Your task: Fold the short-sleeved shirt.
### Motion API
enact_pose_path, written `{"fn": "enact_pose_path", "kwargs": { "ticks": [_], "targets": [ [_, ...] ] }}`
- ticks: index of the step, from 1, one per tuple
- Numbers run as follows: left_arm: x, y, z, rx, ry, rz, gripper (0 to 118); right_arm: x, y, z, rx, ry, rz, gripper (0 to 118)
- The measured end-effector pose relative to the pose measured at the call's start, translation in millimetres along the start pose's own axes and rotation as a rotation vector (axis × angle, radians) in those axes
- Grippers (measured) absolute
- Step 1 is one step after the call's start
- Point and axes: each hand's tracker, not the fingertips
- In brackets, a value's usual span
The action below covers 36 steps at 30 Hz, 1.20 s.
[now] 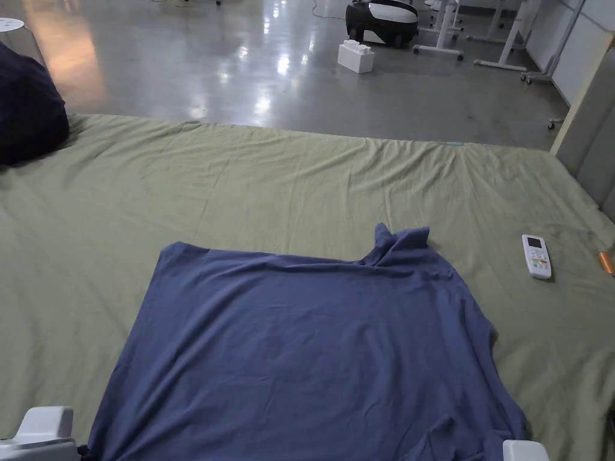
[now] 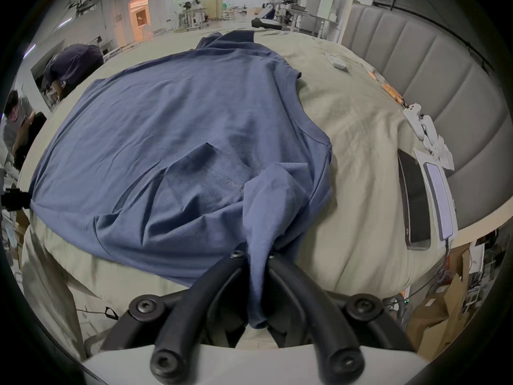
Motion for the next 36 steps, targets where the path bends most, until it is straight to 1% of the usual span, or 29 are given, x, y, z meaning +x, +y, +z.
{"fn": "enact_pose_path", "kwargs": {
  "ticks": [2,5,8,9,11,12,14,15,18,22,28,32,34,36],
  "targets": [
    [-1,0,1,0.004,-0.004,0.004,7,4,3,8,0.003,0.003,0.000,5],
    [-3,1,8,0.031,-0.007,0.009,7,4,8,25,0.035,-0.009,0.038,4],
    [-1,6,19,0.073,-0.011,0.007,7,5,16,44,0.090,-0.013,0.032,4],
    [-1,8,23,0.091,-0.012,0.009,7,10,19,43,0.118,-0.009,0.014,4],
    [0,16,31,0.140,-0.021,0.010,7,15,28,49,0.136,-0.001,0.007,4],
    [0,21,35,0.159,-0.021,0.014,7,16,35,53,0.176,0.004,-0.021,4],
    [2,31,42,0.196,-0.026,0.020,7,17,49,59,0.180,0.006,-0.006,4],
    [3,40,45,0.212,-0.021,0.022,7,17,57,61,0.213,0.002,-0.012,4],
    [5,63,39,0.235,-0.013,0.024,7,16,85,57,0.231,0.000,-0.013,4],
    [7,98,15,0.239,-0.003,0.025,7,16,126,32,0.250,-0.001,-0.024,4],
    [9,144,-38,0.204,0.025,0.038,7,14,177,-32,0.179,0.006,-0.024,4],
    [15,162,-60,0.174,0.035,0.043,7,7,190,-64,0.125,-0.012,0.004,4],
    [17,167,-71,0.149,0.027,0.013,7,7,192,-77,0.083,-0.026,0.008,4],
    [19,169,-84,0.141,0.035,-0.018,7,7,191,-88,0.053,-0.019,0.013,4]
  ]
}}
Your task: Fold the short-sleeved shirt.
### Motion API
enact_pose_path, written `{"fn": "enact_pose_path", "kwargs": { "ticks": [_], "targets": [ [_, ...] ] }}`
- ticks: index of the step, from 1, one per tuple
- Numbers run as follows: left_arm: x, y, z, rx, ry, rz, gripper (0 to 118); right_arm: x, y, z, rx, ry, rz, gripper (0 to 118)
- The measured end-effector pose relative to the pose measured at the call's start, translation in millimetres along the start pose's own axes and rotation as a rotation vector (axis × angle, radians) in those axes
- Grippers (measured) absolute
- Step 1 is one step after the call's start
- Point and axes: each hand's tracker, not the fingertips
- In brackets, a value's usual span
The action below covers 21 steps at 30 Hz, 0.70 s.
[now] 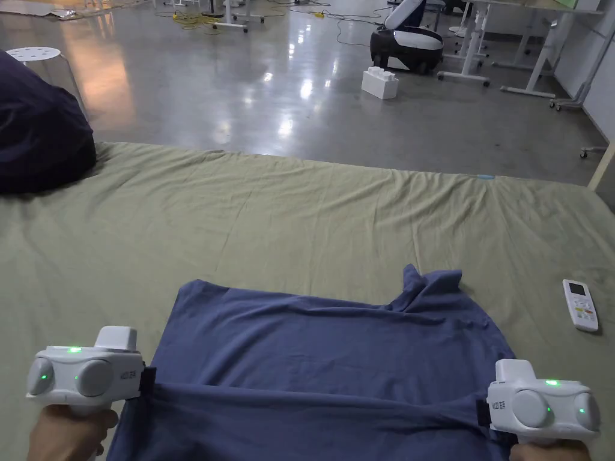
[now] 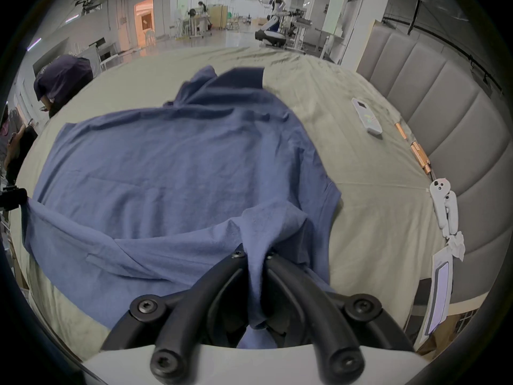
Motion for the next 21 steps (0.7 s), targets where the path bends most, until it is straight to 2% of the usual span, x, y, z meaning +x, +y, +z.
{"fn": "enact_pose_path", "kwargs": {
  "ticks": [2,4,5,6,7,8,9,10,11,12,14,18,20,21],
  "targets": [
    [3,-1,-7,-0.013,-0.007,-0.022,7,-1,-3,-3,-0.002,0.001,0.002,6],
    [4,-3,-10,-0.003,-0.032,-0.023,8,-1,-7,1,0.023,-0.007,0.004,16],
    [4,-3,-10,-0.001,-0.033,-0.019,8,-1,-8,5,0.044,-0.013,0.005,26],
    [5,-2,-8,0.004,-0.031,-0.015,9,-1,-9,9,0.074,-0.015,0.006,43],
    [5,-1,-4,0.011,-0.031,-0.012,15,0,-9,16,0.113,-0.013,-0.002,65],
    [5,0,1,0.034,-0.025,-0.002,21,1,-10,25,0.161,-0.005,-0.016,75],
    [4,1,7,0.056,-0.028,0.006,31,-2,-9,32,0.204,0.001,-0.020,78],
    [4,3,15,0.084,-0.036,0.015,50,-4,-10,46,0.271,-0.004,-0.025,78],
    [5,6,24,0.123,-0.037,0.020,60,-6,-9,58,0.333,-0.003,-0.025,78],
    [6,7,35,0.161,-0.038,0.019,65,-9,-10,71,0.402,-0.002,-0.029,80],
    [9,9,56,0.252,-0.045,0.014,65,-20,-12,99,0.532,-0.007,-0.037,84],
    [21,1,106,0.453,-0.063,0.008,64,-38,-17,144,0.774,-0.032,-0.068,84],
    [28,-8,130,0.546,-0.054,-0.006,63,-48,-23,166,0.861,-0.052,-0.083,79],
    [32,-12,139,0.585,-0.042,-0.011,61,-54,-26,177,0.913,-0.074,-0.074,72]
  ]
}}
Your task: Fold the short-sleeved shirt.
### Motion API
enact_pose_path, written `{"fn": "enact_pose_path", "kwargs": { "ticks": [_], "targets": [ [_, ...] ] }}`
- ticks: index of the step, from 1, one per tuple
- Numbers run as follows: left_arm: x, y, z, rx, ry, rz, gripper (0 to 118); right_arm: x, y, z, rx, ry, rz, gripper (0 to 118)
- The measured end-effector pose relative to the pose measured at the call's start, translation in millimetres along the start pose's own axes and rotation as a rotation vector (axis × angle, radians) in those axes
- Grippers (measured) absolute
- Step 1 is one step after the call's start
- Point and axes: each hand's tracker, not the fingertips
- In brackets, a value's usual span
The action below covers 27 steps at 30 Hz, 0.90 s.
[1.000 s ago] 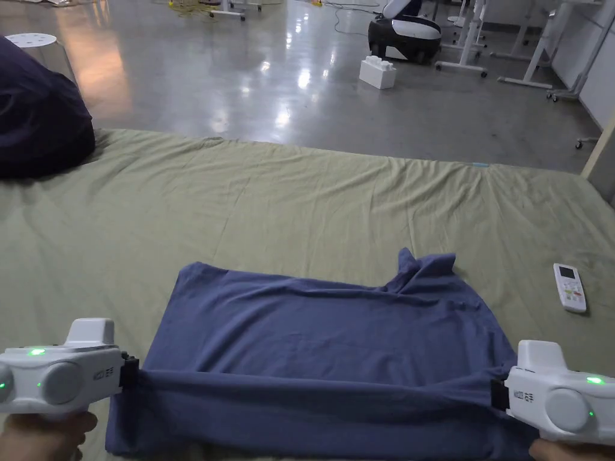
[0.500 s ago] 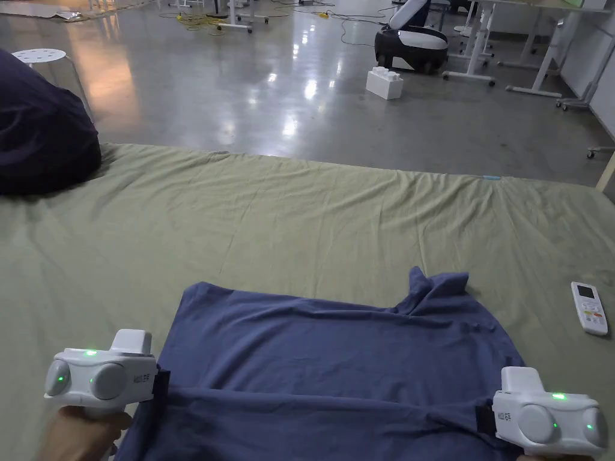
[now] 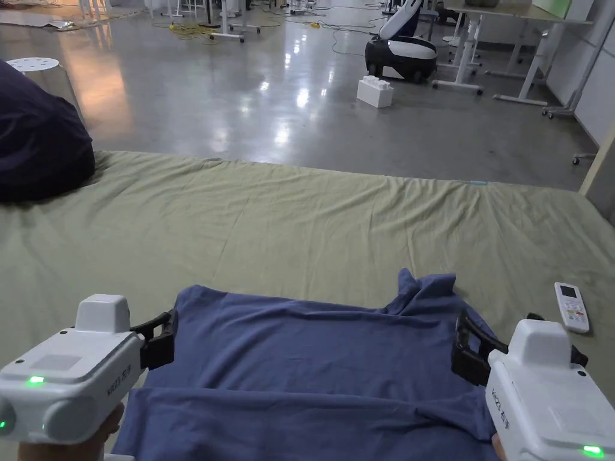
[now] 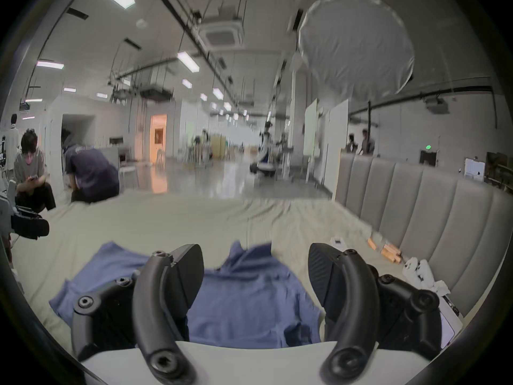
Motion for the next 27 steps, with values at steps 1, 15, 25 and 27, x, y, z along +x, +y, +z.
{"fn": "enact_pose_path", "kwargs": {
  "ticks": [1,15,25,27],
  "targets": [
    [5,2,12,0.039,0.027,-0.012,60,-6,6,8,0.054,-0.013,0.025,68],
    [26,-1,73,0.091,0.024,-0.042,0,-17,8,47,0.103,-0.026,0.042,0],
    [-30,-58,15,-0.451,0.047,0.013,21,-5,-16,42,-0.018,-0.031,0.057,0],
    [-40,-70,2,-0.511,0.021,0.075,51,-3,-21,40,-0.040,-0.034,0.055,0]
  ]
}}
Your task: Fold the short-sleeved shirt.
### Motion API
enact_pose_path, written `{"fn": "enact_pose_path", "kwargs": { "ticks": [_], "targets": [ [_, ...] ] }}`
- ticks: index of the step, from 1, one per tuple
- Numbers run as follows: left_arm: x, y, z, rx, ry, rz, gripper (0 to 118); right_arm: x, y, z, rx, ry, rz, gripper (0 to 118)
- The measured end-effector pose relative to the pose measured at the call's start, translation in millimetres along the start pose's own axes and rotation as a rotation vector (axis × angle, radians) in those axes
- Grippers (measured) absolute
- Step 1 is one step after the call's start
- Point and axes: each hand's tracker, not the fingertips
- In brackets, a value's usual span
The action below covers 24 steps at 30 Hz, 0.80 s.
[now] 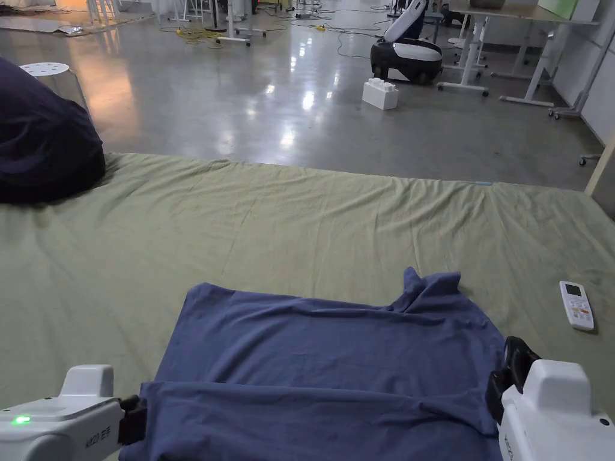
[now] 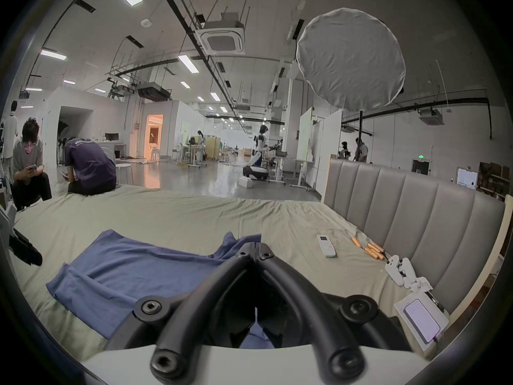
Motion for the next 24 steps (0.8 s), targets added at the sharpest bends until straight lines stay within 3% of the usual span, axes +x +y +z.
{"fn": "enact_pose_path", "kwargs": {
  "ticks": [1,4,10,13,15,16,17,21,23,24],
  "targets": [
    [-3,-1,-9,-0.022,-0.007,0.026,67,1,-2,0,-0.008,-0.002,0.002,0],
    [-9,-1,-31,-0.082,0.002,0.083,69,3,-8,-3,-0.038,-0.004,0.009,0],
    [-4,-9,-69,-0.261,0.043,0.042,68,11,-21,-4,-0.088,-0.019,0.016,0],
    [6,-16,-73,-0.258,0.076,-0.009,56,17,-27,-6,-0.114,-0.028,0.017,0],
    [14,-14,-65,-0.242,0.073,-0.018,36,22,-30,-8,-0.138,-0.033,0.004,0],
    [17,-15,-65,-0.234,0.073,-0.041,19,25,-32,-9,-0.152,-0.034,-0.008,0],
    [19,-15,-65,-0.234,0.054,-0.061,14,29,-34,-11,-0.167,-0.035,-0.022,0],
    [16,-14,-60,-0.232,0.037,-0.077,9,53,-47,-29,-0.315,-0.026,-0.101,0],
    [13,-14,-55,-0.216,0.028,-0.077,9,69,-59,-39,-0.451,-0.022,-0.191,0],
    [12,-14,-52,-0.205,0.031,-0.081,9,74,-60,-47,-0.473,0.000,-0.151,1]
  ]
}}
